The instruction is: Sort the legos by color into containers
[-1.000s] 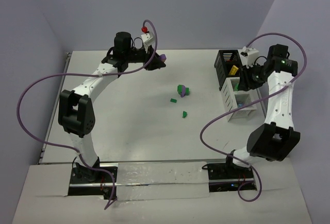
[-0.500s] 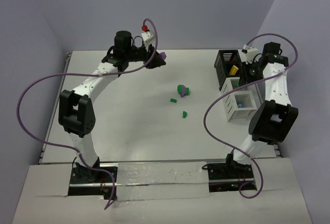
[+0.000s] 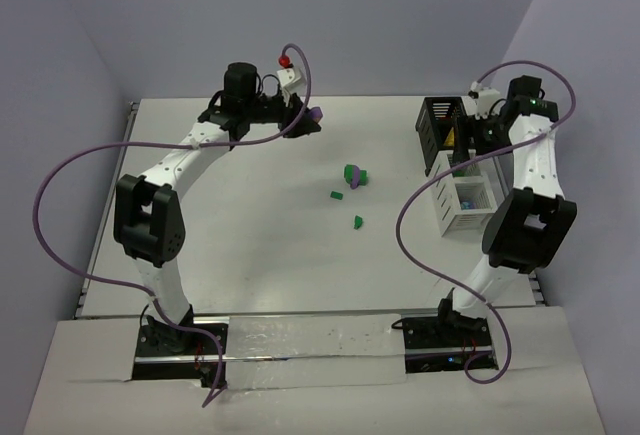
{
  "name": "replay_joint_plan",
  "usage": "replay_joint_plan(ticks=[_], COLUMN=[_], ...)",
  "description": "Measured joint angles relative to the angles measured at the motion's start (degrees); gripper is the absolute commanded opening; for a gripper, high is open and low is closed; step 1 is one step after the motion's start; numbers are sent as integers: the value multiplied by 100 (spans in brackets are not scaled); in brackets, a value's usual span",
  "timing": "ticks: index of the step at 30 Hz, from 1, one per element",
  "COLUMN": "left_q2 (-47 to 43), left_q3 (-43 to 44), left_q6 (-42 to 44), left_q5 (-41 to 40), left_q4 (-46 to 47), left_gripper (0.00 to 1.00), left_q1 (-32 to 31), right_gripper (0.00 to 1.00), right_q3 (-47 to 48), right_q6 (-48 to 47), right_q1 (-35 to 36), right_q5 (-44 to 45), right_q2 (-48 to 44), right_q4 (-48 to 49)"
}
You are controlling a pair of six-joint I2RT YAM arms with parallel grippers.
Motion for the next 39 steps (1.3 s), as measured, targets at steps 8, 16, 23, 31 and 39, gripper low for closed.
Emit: replay_joint_plan(ticks=[8,16,23,31,39], left_q2=[-221,-476,-786,-906,-949], left_q3=[-1131,-1723,-1878,-1878,-1886], left_q6=[892,1380,1342,1266,1204], left_q5=[-557,-1051,-1109,-1079,-1087], left_q4=[483,1382,1945,2126,2193], left_gripper=[0,0,0,0,0], left_q1=[-274,-777,-886,-905,-914], right_gripper=[91,86,86,88,87], right_q3=[1147,1147,1228,1784,1630], right_q6=[1477,2658,3198,3303,3368], right_q1=[979,2549,2809,3060,3019], right_q5=[-1191,-2387,-2772,-2742,-2879], right_q2=[-190,152,863,1184,1133], right_q4=[191,366,535,619,848])
